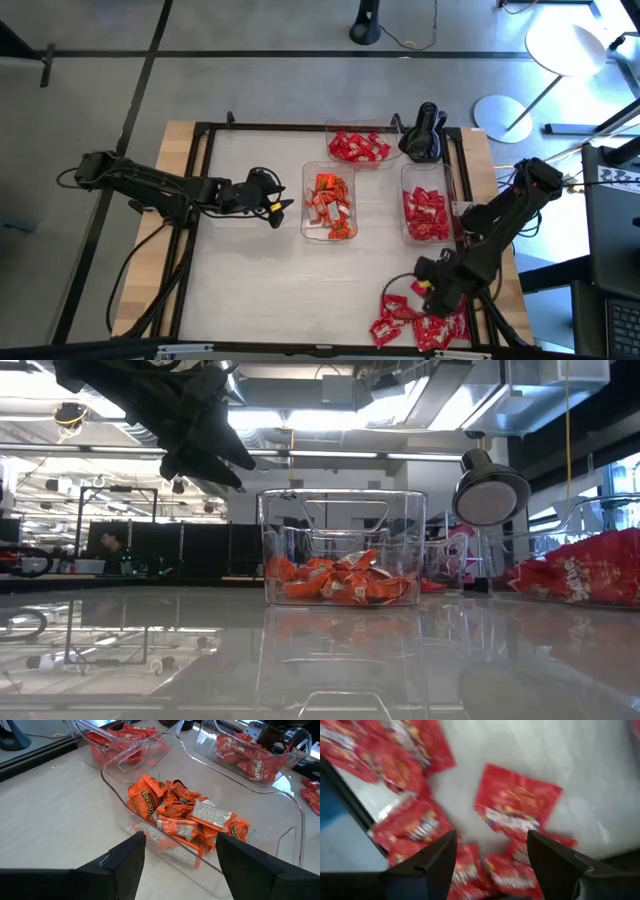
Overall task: Sort candy
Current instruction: Put the red candy pack into the bottom right transparent bin
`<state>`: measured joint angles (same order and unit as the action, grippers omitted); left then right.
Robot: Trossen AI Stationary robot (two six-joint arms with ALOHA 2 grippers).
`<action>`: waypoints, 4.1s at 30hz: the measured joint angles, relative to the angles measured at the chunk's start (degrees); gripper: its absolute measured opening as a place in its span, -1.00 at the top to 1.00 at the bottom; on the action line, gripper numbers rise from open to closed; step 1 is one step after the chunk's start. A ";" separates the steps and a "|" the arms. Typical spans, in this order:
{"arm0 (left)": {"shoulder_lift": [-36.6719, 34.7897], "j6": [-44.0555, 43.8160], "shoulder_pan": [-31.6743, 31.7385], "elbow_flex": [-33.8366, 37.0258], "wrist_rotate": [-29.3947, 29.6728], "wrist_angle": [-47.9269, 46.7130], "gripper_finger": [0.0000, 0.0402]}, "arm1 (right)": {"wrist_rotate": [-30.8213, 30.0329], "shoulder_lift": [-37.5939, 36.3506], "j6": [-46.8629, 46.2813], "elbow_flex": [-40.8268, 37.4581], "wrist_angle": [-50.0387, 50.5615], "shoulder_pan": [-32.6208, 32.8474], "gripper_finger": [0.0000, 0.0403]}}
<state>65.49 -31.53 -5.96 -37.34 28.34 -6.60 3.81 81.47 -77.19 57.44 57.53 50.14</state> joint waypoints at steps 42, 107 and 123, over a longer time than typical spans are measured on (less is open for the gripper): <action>0.00 -0.02 0.00 0.00 0.00 0.01 -0.16 | -17.59 -0.02 -2.33 -10.07 -14.02 5.91 0.91; 0.00 -0.81 -0.01 0.00 0.00 0.07 -0.16 | -16.12 -3.23 30.89 -2.56 -18.90 -5.33 -0.07; 0.02 -0.57 -0.33 0.00 0.00 0.97 -0.16 | -15.28 10.24 31.19 -2.90 -23.64 1.18 -0.07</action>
<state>65.52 -32.10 -6.28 -37.34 28.34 -5.62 -11.48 91.71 -46.00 54.54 33.89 51.32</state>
